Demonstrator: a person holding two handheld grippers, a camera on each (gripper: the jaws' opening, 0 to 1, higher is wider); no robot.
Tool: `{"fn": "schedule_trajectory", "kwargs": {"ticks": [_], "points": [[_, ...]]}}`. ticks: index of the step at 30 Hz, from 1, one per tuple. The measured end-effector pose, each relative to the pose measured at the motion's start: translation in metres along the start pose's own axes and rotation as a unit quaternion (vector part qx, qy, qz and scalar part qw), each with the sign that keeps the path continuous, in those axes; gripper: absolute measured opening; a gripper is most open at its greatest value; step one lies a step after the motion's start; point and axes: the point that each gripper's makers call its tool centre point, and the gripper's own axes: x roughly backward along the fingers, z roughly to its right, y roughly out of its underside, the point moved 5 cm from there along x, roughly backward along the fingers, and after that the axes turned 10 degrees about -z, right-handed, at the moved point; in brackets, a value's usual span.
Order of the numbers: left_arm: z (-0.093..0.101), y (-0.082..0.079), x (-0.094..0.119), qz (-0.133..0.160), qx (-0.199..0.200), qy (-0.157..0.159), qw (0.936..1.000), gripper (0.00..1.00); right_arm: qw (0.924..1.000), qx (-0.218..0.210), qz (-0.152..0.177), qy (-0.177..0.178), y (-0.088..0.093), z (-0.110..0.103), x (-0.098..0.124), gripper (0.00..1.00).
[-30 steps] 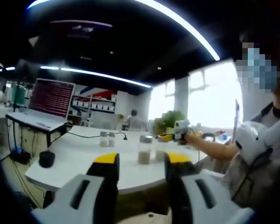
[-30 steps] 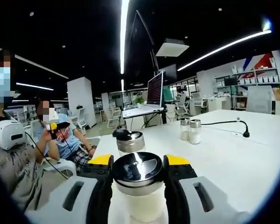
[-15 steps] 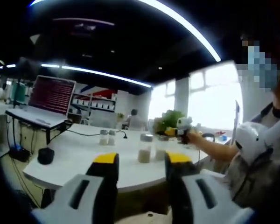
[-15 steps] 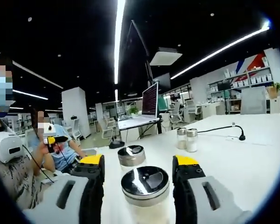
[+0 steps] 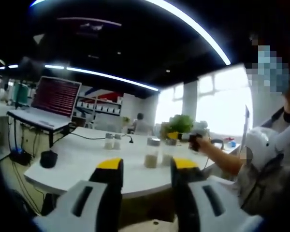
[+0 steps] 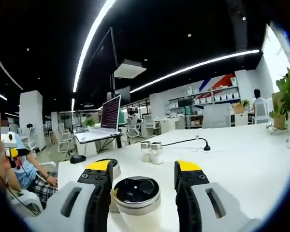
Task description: Rotate the seasoning bottle until the label or dispensing opening points toward the visible target arrow and the bottle remains upright within the marked orientation range
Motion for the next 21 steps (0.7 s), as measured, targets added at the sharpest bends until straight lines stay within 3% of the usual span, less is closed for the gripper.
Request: {"fn": "schedule_trajectory", "kwargs": {"ticks": [4, 6, 9, 16, 21], "points": [[-0.002, 0.001, -0.001, -0.005, 0.0, -0.005, 1.0, 0.41, 0.9994, 0.015, 0.013, 0.027, 0.003, -0.002, 0.004, 0.52], [-0.003, 0.003, -0.002, -0.014, -0.008, -0.013, 0.9998, 0.41, 0.9994, -0.005, 0.019, 0.029, 0.006, -0.005, 0.005, 0.52], [-0.003, 0.003, -0.002, -0.013, -0.007, -0.009, 0.9999, 0.41, 0.9987, 0.0, 0.014, 0.049, 0.014, -0.005, 0.005, 0.52], [-0.004, 0.003, -0.001, -0.013, -0.006, -0.009, 0.9999, 0.41, 0.9976, 0.026, 0.011, 0.064, 0.011, -0.007, -0.001, 0.49], [-0.008, 0.002, 0.001, -0.011, -0.005, -0.016, 0.9998, 0.41, 0.9984, 0.008, 0.005, 0.056, 0.013, -0.003, -0.008, 0.46]]}}
